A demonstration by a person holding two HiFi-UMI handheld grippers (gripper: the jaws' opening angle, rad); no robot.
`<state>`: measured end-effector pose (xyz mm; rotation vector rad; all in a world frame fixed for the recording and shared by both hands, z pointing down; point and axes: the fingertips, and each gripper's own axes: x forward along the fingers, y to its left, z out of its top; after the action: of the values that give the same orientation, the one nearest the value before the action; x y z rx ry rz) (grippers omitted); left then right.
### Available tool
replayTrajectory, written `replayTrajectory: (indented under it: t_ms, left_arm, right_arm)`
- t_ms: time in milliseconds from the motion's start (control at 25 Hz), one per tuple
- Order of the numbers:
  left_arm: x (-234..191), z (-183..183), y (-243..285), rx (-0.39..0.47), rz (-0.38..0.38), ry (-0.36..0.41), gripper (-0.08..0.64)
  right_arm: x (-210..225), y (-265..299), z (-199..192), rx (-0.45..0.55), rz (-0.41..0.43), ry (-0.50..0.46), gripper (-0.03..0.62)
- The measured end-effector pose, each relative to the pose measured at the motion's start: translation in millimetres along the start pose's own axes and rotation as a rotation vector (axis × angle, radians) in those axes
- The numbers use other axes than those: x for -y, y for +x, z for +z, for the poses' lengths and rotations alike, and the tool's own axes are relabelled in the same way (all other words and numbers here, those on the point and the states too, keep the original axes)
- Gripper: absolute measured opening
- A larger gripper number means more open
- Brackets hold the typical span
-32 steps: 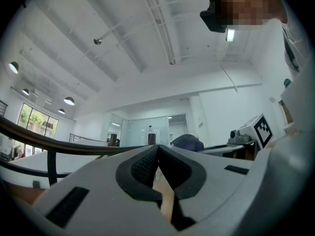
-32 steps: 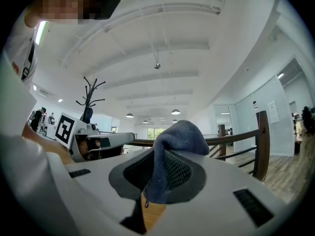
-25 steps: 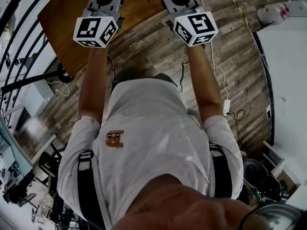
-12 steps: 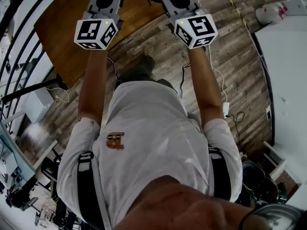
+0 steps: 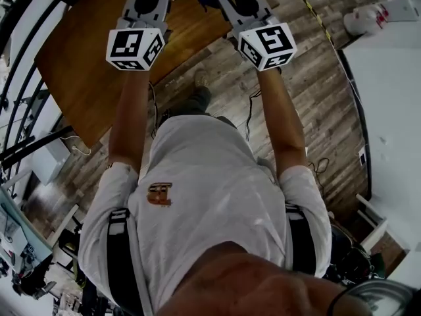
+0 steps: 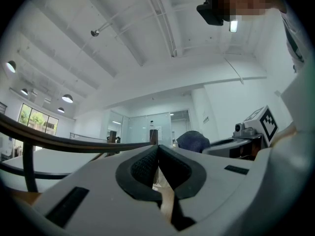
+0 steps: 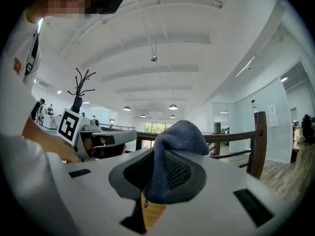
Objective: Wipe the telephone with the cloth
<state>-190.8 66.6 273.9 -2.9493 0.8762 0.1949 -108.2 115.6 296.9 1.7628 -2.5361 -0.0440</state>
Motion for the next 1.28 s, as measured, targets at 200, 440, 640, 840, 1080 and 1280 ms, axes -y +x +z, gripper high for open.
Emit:
replayTrajectory:
  t_ms: [200,440,640,840,1080,1280]
  left_arm:
    - [-35,-23,72,-0.022,0.016,-0.015,0.018]
    - [-84,-50,144,-0.069,0.045,-0.046,0.018]
    - [-98,-83,204,-0.134,0.060,-0.070,0.018]
    - [-120,-103,223,-0.174,0.069,-0.113,0.020]
    - [-124,-115,250,-0.209,0.090,-0.152,0.023]
    - [-144,-132,264,-0.259,0.130,-0.192,0.089]
  right_arm:
    - [61,53,-7,-0.019,0.025,-0.001,0.072]
    - [124,119,-14,-0.054,0.053,0.000,0.072]
    - [187,145,-28,-0.081,0.055,0.012,0.072]
    - [208,176,-38,-0.115,0.071,-0.003,0.072]
    - [238,193,-46,-0.145,0.113,0.013,0.072]
    - [253,227,-56,-0.181,0.174,0.027,0.072]
